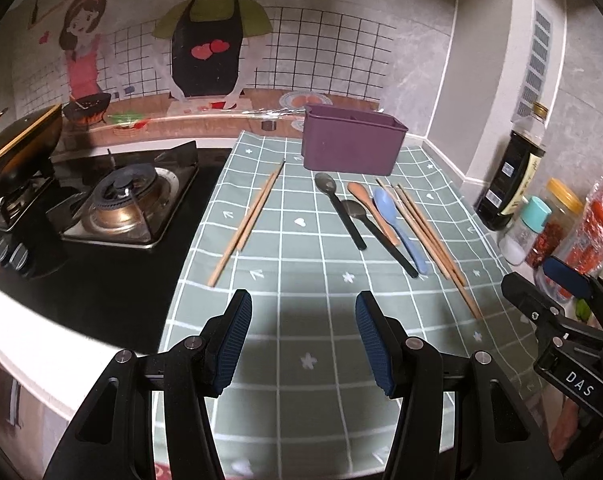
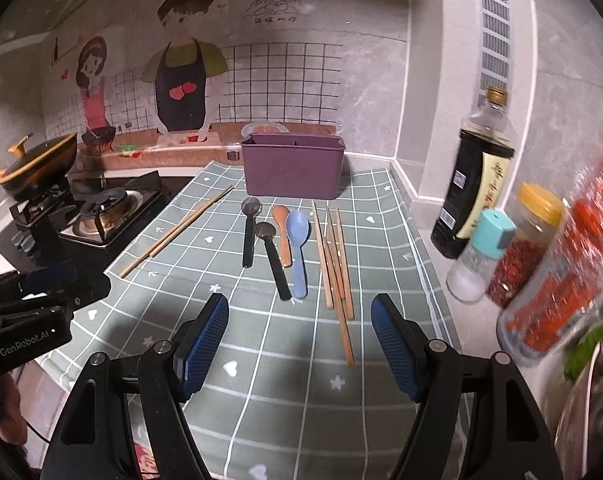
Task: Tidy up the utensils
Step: 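Grasp the blue plastic spoon with the right tool while the left tool grasps a dark-handled metal spoon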
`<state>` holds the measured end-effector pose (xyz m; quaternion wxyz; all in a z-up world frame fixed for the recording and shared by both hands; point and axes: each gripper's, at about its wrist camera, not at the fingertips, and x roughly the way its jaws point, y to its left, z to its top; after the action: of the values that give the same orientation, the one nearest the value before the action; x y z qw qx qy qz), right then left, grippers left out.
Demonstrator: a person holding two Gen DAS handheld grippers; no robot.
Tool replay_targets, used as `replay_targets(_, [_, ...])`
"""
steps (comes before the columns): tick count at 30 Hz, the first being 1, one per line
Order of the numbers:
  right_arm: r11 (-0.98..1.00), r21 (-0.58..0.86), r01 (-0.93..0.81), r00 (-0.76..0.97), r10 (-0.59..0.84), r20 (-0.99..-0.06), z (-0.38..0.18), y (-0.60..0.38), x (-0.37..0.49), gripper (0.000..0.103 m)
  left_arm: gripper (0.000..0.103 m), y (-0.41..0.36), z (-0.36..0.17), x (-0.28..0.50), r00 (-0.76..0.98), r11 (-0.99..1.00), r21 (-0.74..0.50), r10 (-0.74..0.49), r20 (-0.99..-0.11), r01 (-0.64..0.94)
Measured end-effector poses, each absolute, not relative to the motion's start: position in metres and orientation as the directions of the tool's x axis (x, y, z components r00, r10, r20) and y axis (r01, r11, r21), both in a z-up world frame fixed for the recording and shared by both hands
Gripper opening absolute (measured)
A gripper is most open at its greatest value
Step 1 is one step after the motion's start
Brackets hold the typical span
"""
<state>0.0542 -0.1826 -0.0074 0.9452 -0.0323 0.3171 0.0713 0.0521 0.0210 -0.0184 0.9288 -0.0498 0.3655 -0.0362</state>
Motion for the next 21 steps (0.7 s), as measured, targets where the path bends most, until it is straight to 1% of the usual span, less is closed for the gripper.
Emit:
replay_targets(3, [0.985, -0.014, -0.173, 0.772, 0.127, -0.622, -0.007, -0.176, 0.076, 0.071, 0.055, 0.033, -0.018, 0.073, 0.72, 0.991, -0.134, -0.114, -0.685, 0.03])
replay_targets(7, [0.985, -0.012, -0.169, 0.77, 0.125, -0.626, -0.003, -0.169, 0.106, 0.071, 0.055, 0.05, -0.012, 0.1, 0.731, 0.989, -0.144, -0.118, -0.672, 0.027])
replay_targets(10, [0.99, -0.021, -0.138, 0.764, 0.093, -0.638, 0.002, -0.163, 0.133, 0.071, 0.055, 0.064, -0.008, 0.118, 0.733, 0.985, -0.169, -0.141, -0.665, 0.036])
replay_targets(15, [0.999, -0.03, -0.041, 0.729, 0.01, -0.685, 0.005, -0.16, 0.175, 0.071, 0.055, 0.083, -0.001, 0.151, 0.738, 0.979, -0.197, -0.167, -0.654, 0.047])
replay_targets(21, [0.998, -0.025, -0.053, 0.708, 0.02, -0.706, 0.005, -0.169, 0.204, 0.069, 0.055, 0.081, 0.0, 0.194, 0.702, 0.963, -0.258, -0.233, -0.672, 0.073])
